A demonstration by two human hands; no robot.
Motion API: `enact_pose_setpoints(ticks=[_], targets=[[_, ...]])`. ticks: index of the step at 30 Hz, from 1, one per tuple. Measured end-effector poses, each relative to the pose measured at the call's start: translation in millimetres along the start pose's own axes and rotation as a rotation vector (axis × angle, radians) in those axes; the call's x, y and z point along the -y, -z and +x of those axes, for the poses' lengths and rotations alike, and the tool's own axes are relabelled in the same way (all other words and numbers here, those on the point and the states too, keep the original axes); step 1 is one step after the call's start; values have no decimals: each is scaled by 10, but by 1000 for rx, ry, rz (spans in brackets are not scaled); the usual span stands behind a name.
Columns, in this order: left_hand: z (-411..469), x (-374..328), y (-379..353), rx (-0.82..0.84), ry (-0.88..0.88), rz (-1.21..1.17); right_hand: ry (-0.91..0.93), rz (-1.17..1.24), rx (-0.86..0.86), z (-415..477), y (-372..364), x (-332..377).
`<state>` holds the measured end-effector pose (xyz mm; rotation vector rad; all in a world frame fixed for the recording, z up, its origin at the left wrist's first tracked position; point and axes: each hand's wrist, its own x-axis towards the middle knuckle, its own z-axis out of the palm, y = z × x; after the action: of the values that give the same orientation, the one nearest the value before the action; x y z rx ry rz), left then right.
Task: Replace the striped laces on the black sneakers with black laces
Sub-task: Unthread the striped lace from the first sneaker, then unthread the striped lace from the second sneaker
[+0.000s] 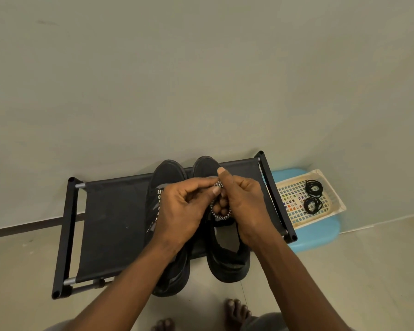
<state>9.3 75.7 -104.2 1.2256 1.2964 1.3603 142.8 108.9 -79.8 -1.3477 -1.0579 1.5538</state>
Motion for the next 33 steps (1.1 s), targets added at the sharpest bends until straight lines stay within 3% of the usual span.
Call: enact_pose_setpoints(ticks=[5, 9, 15, 18, 21, 25, 29, 33], targets=[[81, 23, 68, -18, 4, 96, 59, -6, -2, 71, 118, -5], [111, 81, 90, -33, 41, 154, 185, -272, 110, 77, 280, 10], [139, 100, -108, 111, 26, 141, 276, -522, 56, 24, 591, 141], [136, 187, -149, 159, -27, 324, 224, -546, -75, 116, 1021, 218], [146, 256, -66, 216, -95, 661, 112, -367, -373, 469, 1611, 121], [151, 266, 9, 346, -38, 903, -93, -195, -661, 942, 2218, -420], [125, 343, 7, 437, 44, 990, -251, -287, -668, 1252, 2424, -1011], [123, 427, -3, 439, 62, 968, -285, -278, -643, 1608, 2478, -1445]])
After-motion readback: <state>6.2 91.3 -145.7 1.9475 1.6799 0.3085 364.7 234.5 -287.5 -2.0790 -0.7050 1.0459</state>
